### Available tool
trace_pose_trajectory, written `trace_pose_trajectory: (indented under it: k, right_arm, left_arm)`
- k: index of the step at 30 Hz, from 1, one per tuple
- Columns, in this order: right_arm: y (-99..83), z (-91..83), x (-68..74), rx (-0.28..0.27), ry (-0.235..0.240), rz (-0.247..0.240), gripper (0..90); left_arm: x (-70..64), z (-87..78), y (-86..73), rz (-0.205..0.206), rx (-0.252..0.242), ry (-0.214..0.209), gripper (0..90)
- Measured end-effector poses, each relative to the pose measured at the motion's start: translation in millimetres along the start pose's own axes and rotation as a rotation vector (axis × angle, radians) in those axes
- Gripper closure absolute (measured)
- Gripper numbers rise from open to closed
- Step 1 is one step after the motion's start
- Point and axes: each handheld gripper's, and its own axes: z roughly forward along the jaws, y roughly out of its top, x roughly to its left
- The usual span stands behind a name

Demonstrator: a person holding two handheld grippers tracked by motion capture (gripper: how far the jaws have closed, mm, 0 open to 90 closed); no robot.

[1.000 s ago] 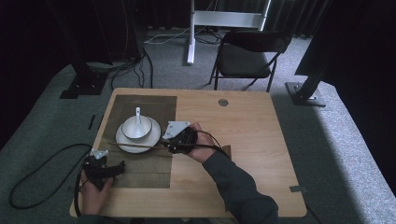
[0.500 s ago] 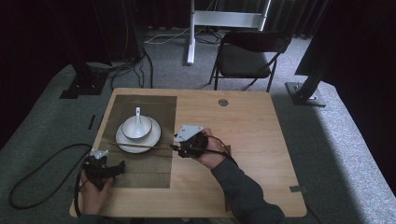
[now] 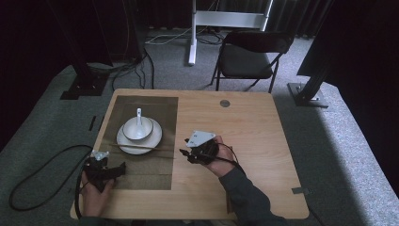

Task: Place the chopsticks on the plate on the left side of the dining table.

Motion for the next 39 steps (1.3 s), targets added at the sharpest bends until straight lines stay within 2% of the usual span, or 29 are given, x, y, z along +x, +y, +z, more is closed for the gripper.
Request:
trace_pose_trajectory:
  k: [7,24,39]
  right_arm:
    - [-11.6,-5.7,-0.3,0.007,-0.031,0.024,56.2]
    - [-47.0,-26.1,-7.2,0.005,-0.072,0.130,55.4]
    - [-65.4,-40.9,-16.9,0.023,-0.109,0.161,55.3]
  left_arm:
    - [0.0,0.0,0.0,0.000,0.000,0.000,0.2]
    - [0.0,0.1,0.0,0.000,-0.001,0.000,0.2]
    - [0.0,0.1,0.0,0.000,-0.001,0.001,0.2]
